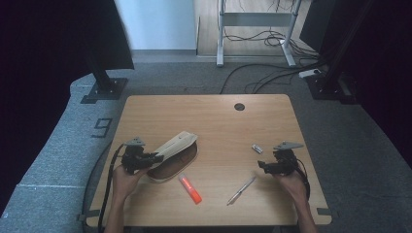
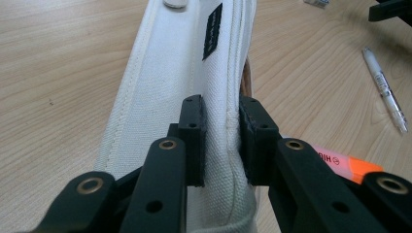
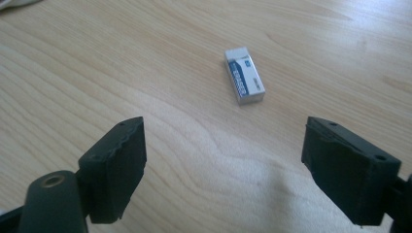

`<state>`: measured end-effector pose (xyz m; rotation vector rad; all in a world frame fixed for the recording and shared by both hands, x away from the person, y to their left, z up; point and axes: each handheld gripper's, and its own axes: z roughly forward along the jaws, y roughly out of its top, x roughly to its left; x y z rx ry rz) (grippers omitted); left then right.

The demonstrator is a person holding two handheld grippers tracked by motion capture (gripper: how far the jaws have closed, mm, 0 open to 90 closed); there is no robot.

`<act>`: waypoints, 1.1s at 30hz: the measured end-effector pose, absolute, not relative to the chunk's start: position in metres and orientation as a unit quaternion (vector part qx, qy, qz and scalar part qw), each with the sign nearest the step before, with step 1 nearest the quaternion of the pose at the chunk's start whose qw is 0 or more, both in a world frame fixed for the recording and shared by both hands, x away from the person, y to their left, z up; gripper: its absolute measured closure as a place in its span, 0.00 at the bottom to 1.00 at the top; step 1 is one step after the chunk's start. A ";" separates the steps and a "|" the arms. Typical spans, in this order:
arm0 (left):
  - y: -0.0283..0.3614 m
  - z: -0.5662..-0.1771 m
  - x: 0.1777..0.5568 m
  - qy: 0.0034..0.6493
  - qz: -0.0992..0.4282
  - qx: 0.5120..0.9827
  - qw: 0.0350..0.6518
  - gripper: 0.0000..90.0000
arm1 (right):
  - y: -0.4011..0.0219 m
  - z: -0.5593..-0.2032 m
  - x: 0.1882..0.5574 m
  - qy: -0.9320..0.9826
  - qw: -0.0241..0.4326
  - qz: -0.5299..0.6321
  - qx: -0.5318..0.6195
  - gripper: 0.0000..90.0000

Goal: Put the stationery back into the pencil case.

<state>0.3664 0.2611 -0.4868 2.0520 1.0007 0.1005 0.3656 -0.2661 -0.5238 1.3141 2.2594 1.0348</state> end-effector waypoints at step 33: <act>0.260 -0.488 0.367 0.396 0.036 0.819 0.413 0.81 | -0.257 -0.533 0.419 0.807 0.160 0.344 0.452 0.59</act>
